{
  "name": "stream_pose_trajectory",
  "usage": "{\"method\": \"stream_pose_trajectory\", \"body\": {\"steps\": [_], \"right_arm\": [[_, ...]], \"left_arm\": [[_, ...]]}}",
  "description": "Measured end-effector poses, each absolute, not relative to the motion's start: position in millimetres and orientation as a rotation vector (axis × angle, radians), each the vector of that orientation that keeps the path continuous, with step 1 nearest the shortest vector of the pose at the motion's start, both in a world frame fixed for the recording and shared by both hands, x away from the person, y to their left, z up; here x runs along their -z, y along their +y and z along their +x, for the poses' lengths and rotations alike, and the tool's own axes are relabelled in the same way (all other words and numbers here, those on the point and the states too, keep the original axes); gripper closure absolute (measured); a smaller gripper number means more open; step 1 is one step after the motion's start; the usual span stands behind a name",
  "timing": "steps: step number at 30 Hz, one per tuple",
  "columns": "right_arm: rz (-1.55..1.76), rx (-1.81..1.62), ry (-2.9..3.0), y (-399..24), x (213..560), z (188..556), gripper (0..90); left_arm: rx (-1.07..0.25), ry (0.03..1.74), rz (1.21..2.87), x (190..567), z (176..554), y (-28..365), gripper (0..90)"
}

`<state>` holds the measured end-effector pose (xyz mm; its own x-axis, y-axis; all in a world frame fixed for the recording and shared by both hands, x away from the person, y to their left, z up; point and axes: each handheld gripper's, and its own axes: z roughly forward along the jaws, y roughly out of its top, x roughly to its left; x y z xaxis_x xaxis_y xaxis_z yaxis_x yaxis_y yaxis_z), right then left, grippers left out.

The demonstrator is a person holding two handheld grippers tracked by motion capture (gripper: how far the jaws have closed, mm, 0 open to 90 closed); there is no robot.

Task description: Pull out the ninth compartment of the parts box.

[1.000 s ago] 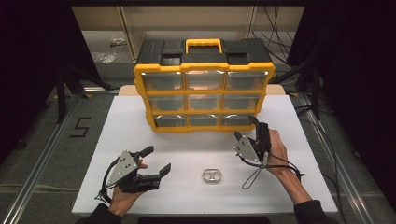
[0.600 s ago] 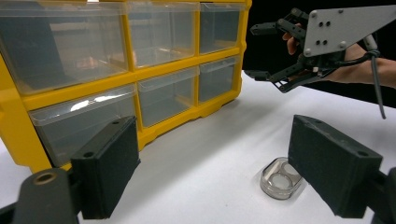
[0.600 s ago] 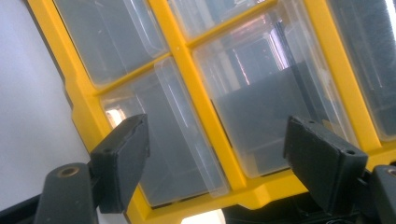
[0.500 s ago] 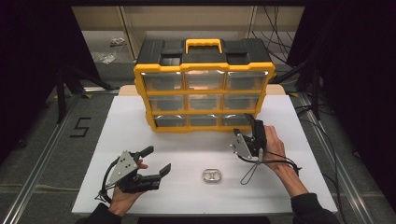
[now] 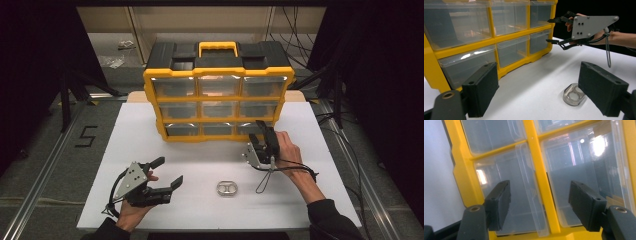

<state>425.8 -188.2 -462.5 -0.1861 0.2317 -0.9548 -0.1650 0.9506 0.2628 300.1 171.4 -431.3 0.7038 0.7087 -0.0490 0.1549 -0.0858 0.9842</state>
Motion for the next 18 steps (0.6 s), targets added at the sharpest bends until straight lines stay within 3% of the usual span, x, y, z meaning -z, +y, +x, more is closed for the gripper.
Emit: {"method": "stream_pose_trajectory", "body": {"steps": [18], "right_arm": [[-0.011,-0.266,1.684,-190.8,469.8,439.8,45.0]], "left_arm": [[-0.527,0.689,1.620,431.2,299.0,171.3,15.9]]}}
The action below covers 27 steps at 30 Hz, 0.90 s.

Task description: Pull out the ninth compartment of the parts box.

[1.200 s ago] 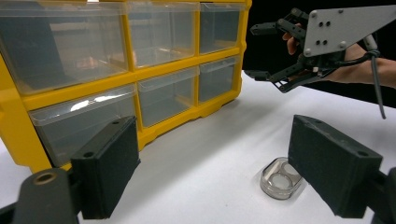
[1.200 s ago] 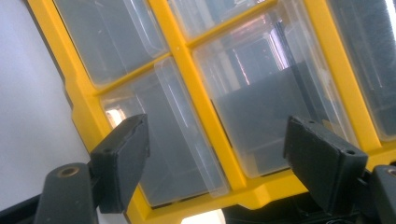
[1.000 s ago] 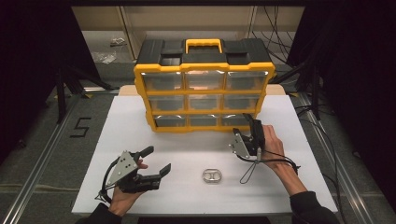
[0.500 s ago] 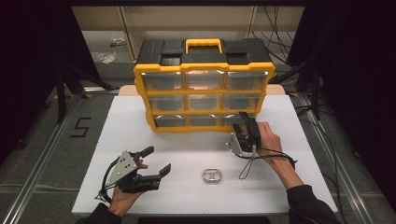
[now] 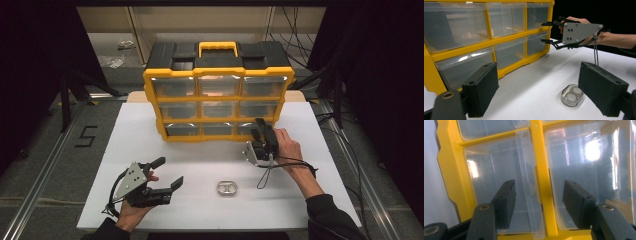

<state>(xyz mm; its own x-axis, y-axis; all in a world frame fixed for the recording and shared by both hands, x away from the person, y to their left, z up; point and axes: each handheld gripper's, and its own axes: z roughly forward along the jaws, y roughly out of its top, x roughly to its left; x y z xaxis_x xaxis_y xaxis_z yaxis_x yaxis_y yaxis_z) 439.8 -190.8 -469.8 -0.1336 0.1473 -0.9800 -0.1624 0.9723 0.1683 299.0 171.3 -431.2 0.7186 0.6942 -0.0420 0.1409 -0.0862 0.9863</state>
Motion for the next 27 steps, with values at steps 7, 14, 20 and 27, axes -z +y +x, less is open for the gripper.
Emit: {"method": "stream_pose_trajectory", "body": {"steps": [7,14,20,27], "right_arm": [[-0.025,-0.246,1.678,-188.5,472.6,442.0,45.3],[-0.027,-0.231,1.672,-189.1,473.2,446.4,47.5],[-0.044,-0.210,1.654,-188.6,474.3,447.3,50.1],[-0.062,-0.206,1.642,-188.1,475.2,447.8,54.0]], "left_arm": [[-0.529,0.687,1.623,431.2,298.7,171.1,15.9],[-0.529,0.687,1.627,431.2,298.6,170.8,16.0],[-0.530,0.689,1.625,431.1,298.5,171.0,16.2],[-0.532,0.693,1.630,431.4,298.7,170.7,16.3]]}}
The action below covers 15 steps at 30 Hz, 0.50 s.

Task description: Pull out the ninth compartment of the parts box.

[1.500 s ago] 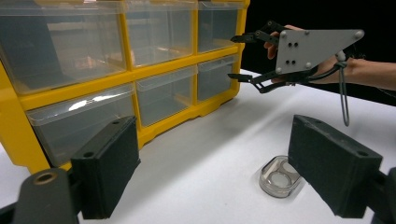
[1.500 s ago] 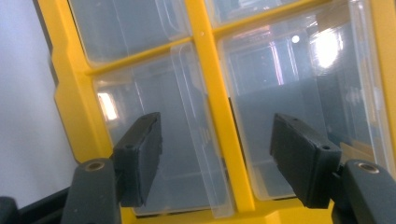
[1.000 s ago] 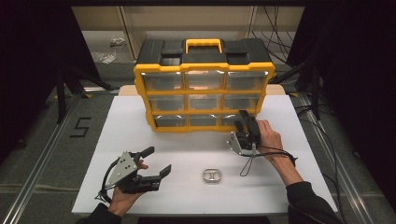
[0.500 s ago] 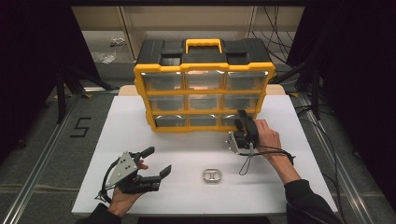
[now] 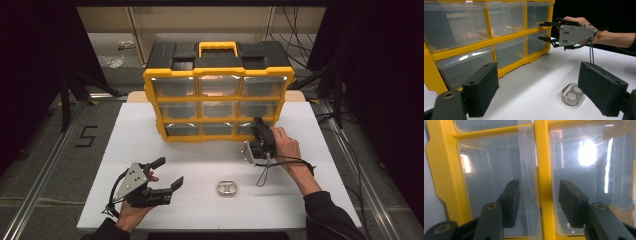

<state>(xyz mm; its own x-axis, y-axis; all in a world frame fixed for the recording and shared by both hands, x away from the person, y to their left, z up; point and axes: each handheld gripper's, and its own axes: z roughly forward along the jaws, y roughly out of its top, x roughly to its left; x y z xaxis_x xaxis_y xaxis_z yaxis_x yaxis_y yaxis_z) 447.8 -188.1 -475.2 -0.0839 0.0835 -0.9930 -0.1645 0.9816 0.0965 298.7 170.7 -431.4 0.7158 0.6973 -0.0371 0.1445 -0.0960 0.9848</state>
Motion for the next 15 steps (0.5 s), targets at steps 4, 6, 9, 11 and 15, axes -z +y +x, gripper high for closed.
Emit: {"method": "stream_pose_trajectory", "body": {"steps": [4,6,9,11,15], "right_arm": [[-0.058,-0.199,1.641,-188.1,474.4,447.2,55.6],[-0.061,-0.197,1.641,-188.1,473.8,447.3,56.5],[-0.069,-0.202,1.635,-188.3,474.2,447.7,57.8],[-0.071,-0.200,1.637,-188.4,474.0,447.7,58.5],[-0.082,-0.188,1.639,-188.8,475.0,446.4,62.0]], "left_arm": [[-0.529,0.696,1.628,431.4,298.8,170.8,16.3],[-0.533,0.693,1.631,431.5,298.4,170.9,16.4],[-0.530,0.697,1.626,431.3,298.8,171.0,16.3],[-0.531,0.696,1.631,431.7,298.8,171.0,16.3],[-0.529,0.699,1.625,431.4,299.0,171.1,16.4]]}}
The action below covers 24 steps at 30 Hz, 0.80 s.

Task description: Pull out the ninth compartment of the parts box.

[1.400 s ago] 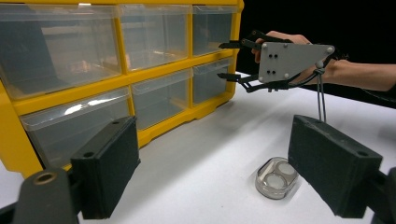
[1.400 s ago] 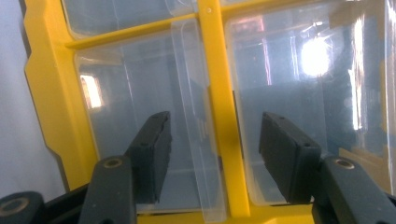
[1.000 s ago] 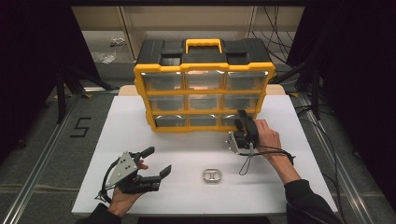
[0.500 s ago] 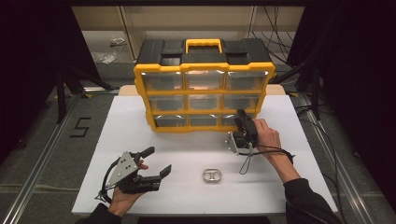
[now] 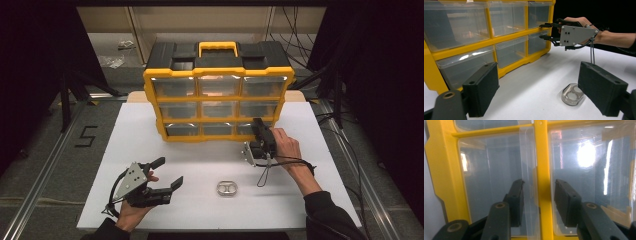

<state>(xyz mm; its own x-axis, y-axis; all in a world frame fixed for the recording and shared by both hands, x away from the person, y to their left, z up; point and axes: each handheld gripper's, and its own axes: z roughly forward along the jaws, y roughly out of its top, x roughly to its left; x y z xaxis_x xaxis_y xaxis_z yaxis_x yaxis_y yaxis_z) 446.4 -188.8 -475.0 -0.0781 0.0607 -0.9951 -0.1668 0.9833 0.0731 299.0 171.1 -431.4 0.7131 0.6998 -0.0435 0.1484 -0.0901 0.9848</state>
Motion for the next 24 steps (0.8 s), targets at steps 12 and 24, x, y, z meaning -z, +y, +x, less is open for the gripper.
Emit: {"method": "stream_pose_trajectory", "body": {"steps": [12,24], "right_arm": [[-0.114,-0.179,1.645,-189.7,474.5,445.3,66.2],[-0.123,-0.164,1.680,-190.1,475.1,444.0,77.2]], "left_arm": [[-0.530,0.707,1.629,431.8,299.3,171.4,16.5],[-0.531,0.704,1.630,431.5,299.4,171.9,16.5]]}}
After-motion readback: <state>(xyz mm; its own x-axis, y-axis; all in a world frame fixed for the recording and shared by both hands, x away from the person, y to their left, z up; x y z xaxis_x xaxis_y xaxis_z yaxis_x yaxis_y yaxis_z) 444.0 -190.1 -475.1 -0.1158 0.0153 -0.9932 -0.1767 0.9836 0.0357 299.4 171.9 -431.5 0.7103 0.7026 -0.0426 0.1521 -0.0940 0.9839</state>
